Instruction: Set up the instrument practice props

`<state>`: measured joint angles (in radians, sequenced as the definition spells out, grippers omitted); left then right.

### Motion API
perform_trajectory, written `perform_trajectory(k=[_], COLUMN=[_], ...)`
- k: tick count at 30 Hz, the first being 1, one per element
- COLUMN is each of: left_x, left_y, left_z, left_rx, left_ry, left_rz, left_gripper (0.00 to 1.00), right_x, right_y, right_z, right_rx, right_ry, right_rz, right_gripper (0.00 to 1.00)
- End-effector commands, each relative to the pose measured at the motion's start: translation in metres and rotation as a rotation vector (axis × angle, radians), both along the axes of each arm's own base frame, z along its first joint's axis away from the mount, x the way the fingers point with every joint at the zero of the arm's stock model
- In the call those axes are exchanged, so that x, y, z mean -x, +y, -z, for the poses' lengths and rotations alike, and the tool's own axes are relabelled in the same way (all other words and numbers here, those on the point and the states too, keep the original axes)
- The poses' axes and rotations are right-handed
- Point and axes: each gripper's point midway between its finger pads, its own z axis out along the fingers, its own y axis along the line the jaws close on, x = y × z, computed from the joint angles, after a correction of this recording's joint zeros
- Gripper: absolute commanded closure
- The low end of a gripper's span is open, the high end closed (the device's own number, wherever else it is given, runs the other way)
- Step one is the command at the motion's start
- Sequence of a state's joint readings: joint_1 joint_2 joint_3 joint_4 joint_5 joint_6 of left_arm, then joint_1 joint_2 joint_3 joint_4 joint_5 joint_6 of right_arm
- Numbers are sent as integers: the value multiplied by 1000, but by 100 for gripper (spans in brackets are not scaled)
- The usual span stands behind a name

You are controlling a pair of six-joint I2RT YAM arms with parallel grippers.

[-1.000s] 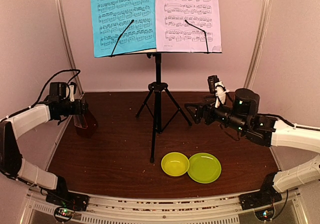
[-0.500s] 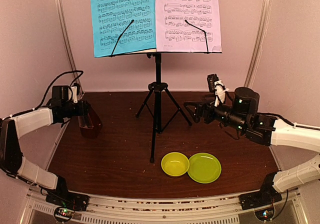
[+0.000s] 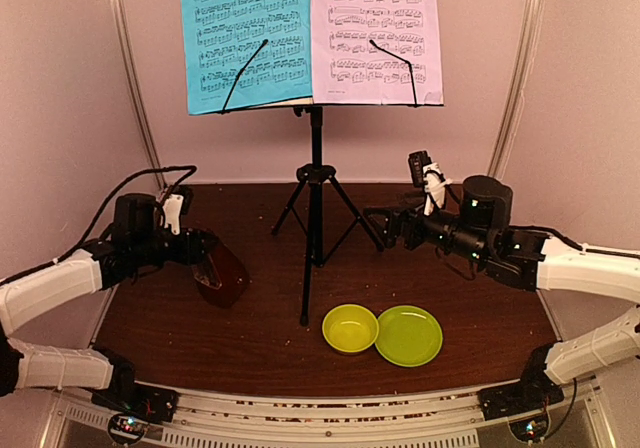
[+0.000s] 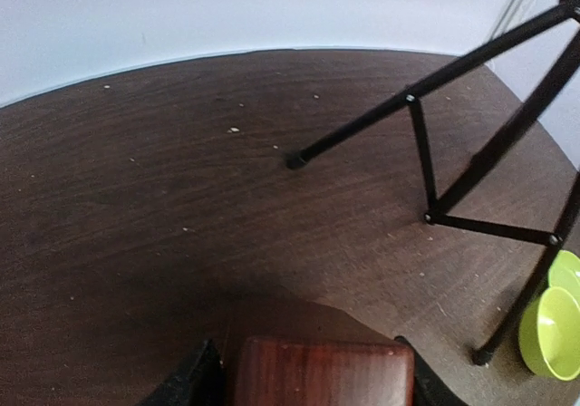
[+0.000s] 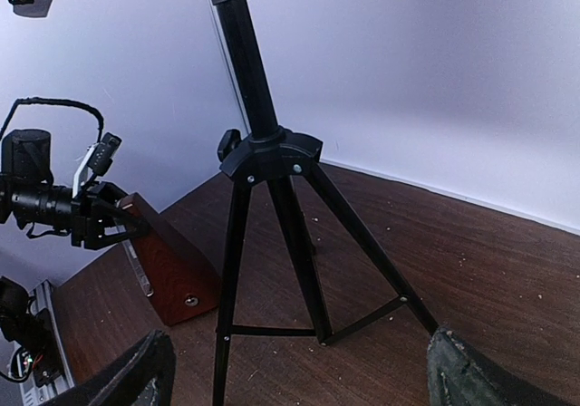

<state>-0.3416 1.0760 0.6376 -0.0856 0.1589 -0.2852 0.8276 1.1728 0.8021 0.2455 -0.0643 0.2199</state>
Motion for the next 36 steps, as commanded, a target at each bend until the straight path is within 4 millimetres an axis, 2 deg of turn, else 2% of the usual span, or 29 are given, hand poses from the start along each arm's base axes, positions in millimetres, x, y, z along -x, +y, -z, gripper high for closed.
perform_trajectory(k=[1, 6, 13, 18, 24, 30, 36], left_x=[27, 52, 66, 63, 48, 44, 42], left_y=[-25, -49, -82, -102, -113, -140, -149], left_z=[-22, -18, -19, -16, -14, -7, 0], left_rx=[117, 115, 109, 66, 73, 73, 16], left_ry=[-44, -45, -62, -60, -34, -4, 23], left_rz=[102, 213, 308, 298, 193, 202, 184], left_gripper=[69, 69, 70, 70, 66, 62, 55], right_x=[-3, -3, -4, -5, -6, -9, -8], right_y=[9, 19, 26, 30, 36, 44, 50], right_z=[-15, -13, -16, -15, -17, -19, -19], right_rx=[-50, -70, -82, -82, -80, -85, -88], right_ry=[-8, 10, 19, 26, 29, 29, 32], right_rz=[-29, -62, -82, -89, -100, -114, -131], right_gripper=[3, 3, 3, 3, 3, 3, 3])
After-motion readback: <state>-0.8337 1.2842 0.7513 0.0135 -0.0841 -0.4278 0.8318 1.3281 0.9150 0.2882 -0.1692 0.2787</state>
